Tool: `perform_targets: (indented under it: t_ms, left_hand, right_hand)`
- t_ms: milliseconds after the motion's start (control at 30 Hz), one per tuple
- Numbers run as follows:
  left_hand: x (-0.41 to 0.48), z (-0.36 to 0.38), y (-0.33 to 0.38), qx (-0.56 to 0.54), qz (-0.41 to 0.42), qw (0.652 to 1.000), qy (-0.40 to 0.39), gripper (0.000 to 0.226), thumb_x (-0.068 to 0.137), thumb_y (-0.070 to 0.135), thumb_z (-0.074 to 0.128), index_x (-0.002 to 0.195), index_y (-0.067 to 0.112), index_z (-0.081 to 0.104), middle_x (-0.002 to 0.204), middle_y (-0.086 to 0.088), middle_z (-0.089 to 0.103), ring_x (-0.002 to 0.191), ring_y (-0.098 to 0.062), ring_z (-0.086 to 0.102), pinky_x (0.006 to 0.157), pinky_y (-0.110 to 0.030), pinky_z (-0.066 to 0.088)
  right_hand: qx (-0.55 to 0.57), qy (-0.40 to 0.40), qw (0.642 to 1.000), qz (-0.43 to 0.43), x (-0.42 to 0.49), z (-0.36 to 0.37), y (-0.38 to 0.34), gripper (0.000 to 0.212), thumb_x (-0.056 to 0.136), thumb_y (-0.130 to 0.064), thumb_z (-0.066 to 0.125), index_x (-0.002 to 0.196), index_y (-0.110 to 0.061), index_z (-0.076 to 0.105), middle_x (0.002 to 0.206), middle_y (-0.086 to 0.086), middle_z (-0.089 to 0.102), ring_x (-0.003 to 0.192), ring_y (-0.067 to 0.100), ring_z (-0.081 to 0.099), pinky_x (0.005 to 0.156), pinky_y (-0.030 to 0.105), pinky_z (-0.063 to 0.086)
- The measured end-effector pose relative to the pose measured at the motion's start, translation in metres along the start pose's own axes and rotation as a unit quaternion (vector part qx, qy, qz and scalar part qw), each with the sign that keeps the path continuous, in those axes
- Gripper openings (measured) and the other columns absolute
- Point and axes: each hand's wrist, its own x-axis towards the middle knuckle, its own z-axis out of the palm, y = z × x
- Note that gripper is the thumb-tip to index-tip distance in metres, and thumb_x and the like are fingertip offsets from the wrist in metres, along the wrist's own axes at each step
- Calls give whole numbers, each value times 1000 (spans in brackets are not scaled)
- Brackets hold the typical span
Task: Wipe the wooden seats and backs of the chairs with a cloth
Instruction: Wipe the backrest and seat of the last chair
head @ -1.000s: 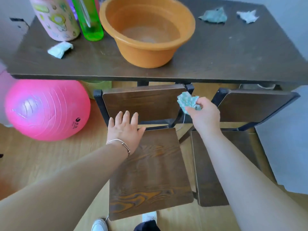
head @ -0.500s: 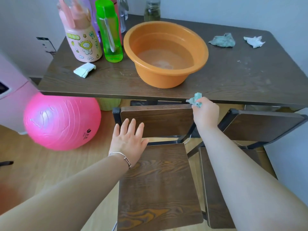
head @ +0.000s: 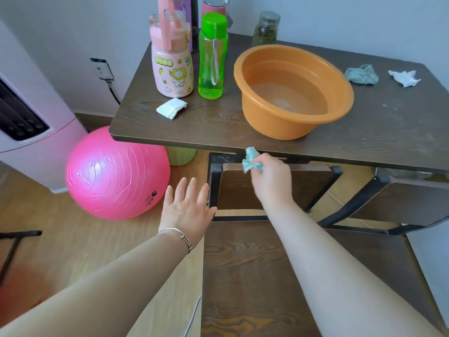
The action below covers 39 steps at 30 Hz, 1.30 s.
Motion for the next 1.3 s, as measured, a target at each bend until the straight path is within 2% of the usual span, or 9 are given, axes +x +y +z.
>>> perform_targets:
  t_ms: [200,333,433,667,867,1167,1300]
  left_hand:
    - [-8,6,-23,0,-6,1000,-1,63,99,56,15,154,25,4,162,-7,5,149,-31,-2,119,-53,7]
    - [-11,8,-28,-4,-10,1000,1,64,99,57,14,154,26,6,162,-6,5,149,-30,-2,119,-52,6]
    - [-12,9,-25,0,-8,1000,0,64,99,57,15,154,26,4,162,-6,5,149,-30,-2,119,-52,7]
    - [-10,9,-4,7,-1,1000,-13,65,99,57,13,154,25,4,162,-7,5,149,-31,-2,119,-52,7]
    - [-8,16,39,5,17,1000,-23,65,99,58,15,154,26,6,162,-7,7,149,-30,-1,119,-52,8]
    - [1,33,107,12,38,998,-43,66,98,59,15,154,27,6,162,-6,6,149,-29,-2,119,-50,6]
    - [5,35,130,23,44,998,-45,65,98,59,14,154,26,6,163,-6,5,149,-30,-2,119,-51,7]
  right_hand:
    - [62,-61,994,-72,-7,31,-64,25,92,-23,65,117,-19,67,112,3,69,95,16,64,75,24,53]
    - [8,-53,989,-141,-19,35,-70,31,90,-20,68,120,-16,66,115,6,65,103,17,60,84,30,55]
    - [-12,-35,987,-156,-18,31,-55,29,89,-15,69,118,-13,67,112,6,66,105,19,58,83,35,56]
    - [-18,-10,995,-98,-1,5,0,30,89,-18,69,119,-15,69,114,4,69,102,14,58,80,28,53]
    - [-38,3,998,-41,13,-29,58,34,89,-15,70,123,-15,67,118,6,66,106,17,61,87,32,55]
    - [-95,15,994,52,42,-85,165,25,93,-17,66,116,-8,69,112,8,59,93,21,60,78,30,51]
    - [-36,-7,996,84,46,-99,189,23,94,-24,62,112,-10,69,109,7,58,91,20,58,80,35,51]
